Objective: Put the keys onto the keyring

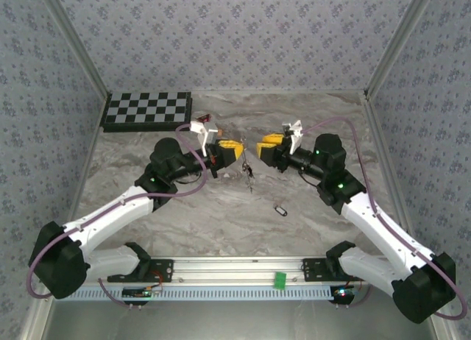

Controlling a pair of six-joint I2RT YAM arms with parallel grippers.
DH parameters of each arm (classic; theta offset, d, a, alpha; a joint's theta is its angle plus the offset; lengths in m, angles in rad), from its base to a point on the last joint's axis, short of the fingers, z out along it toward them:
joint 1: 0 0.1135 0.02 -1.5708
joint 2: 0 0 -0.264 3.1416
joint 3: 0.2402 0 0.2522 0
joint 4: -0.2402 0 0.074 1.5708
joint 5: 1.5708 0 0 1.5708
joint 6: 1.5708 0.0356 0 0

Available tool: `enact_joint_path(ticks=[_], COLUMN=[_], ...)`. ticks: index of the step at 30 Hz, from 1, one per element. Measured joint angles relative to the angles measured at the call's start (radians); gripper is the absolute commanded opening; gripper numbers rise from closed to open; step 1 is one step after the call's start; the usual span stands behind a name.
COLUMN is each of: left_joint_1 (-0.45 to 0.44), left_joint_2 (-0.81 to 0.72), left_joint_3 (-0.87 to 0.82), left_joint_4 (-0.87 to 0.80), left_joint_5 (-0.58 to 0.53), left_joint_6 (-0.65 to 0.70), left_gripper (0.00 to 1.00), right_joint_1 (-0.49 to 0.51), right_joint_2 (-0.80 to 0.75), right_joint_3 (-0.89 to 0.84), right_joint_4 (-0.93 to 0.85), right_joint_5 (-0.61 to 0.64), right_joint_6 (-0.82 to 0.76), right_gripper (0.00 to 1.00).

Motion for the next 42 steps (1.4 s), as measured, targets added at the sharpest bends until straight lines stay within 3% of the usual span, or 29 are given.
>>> enact_joint_path(ticks=[10,15,24,33,42], left_joint_1=[0.002,0.002,0.014,0.031,0.035], left_joint_2=[-0.068,-0.076,-0.075,-0.044,-0.038], left_joint_3=[-0.024,-0.05,-0.055,-0.006,0.047], left_joint_4=[-0.1,-0.12,-0.155,-0.163,-0.211], left_joint_5=[-0.006,-0.007,-0.006,0.037,0.05], left_joint_6=[0.067,0.074,0.051,-0.068,-0.142], left_gripper=[0.0,0.0,0.0,0.0,0.0], right_joint_1=[-0.017,-0.017,-0.017,0.03,0.083], right_joint_2=[-0.022,-0.022,-0.031,-0.085,0.023], right_joint_3=[-0.166,-0.252,-0.26,-0.121,0.053], right_joint_4=[-0.201,-0.243,-0.243,-0.126,-0.014], right_joint_5=[0.181,0.215,0.217,0.132,0.068], right_joint_6=[0.021,0.037,0.043,0.008,-0.06], right_gripper=[0.39,0.4,0.4,0.39,0.29])
